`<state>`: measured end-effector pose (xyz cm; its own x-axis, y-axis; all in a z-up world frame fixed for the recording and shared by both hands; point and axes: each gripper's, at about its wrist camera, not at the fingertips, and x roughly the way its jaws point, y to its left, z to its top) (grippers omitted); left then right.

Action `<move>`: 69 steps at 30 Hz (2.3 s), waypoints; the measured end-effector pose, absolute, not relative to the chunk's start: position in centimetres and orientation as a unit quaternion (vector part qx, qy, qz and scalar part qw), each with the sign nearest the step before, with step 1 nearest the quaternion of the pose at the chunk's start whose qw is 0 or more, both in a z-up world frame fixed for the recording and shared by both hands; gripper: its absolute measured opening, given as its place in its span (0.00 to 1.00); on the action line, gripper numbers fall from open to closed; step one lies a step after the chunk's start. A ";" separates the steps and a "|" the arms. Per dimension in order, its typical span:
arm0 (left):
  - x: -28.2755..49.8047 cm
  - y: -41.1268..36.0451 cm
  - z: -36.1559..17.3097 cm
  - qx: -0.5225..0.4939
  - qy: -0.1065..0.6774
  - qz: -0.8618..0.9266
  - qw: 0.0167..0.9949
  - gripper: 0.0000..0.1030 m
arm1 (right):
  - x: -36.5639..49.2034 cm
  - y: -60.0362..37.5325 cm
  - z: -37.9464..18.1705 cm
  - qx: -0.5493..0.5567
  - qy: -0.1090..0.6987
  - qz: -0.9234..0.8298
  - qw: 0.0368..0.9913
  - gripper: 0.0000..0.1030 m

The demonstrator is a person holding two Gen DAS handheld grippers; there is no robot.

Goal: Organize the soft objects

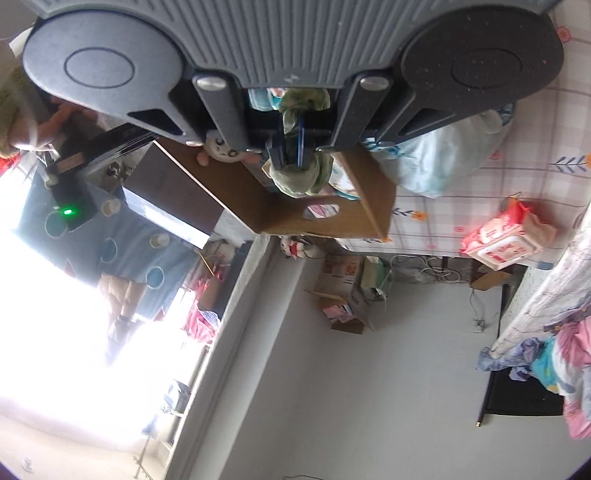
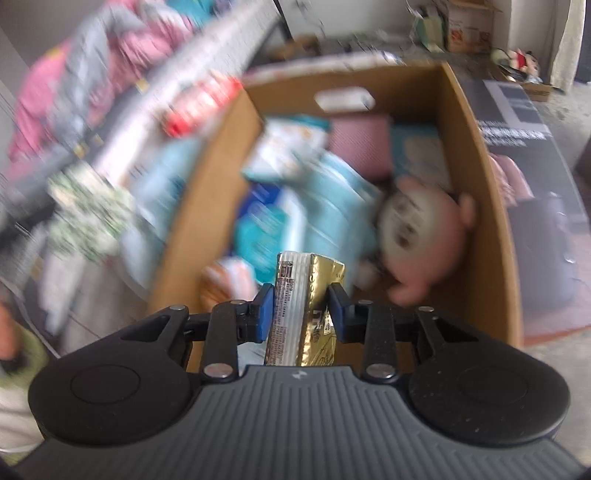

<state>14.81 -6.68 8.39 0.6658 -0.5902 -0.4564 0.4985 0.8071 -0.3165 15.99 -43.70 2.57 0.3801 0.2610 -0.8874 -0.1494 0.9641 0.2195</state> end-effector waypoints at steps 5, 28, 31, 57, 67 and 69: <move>14.9 -9.3 7.8 -0.072 0.295 -0.307 0.902 0.07 | 17.8 -42.5 -1.4 0.012 0.590 0.134 0.796 0.38; 19.5 -27.8 3.4 -0.028 0.393 -0.418 0.819 0.29 | 3.0 -54.7 7.0 0.277 0.333 0.085 0.898 0.69; 19.7 -30.1 1.0 -0.003 0.417 -0.393 0.819 0.45 | 0.4 -55.6 6.0 0.302 0.324 0.069 0.894 0.70; 8.0 -9.0 7.2 -0.046 0.338 -0.213 0.916 1.00 | -3.8 -46.8 3.2 0.280 0.221 0.017 0.934 0.99; 5.5 -4.5 5.1 -0.025 0.357 -0.062 0.932 1.00 | -1.5 -36.8 5.0 0.148 0.259 0.023 0.954 0.99; 5.1 -4.2 4.7 -0.035 0.355 -0.045 0.933 1.00 | -1.4 -35.5 5.1 0.129 0.262 0.020 0.956 0.99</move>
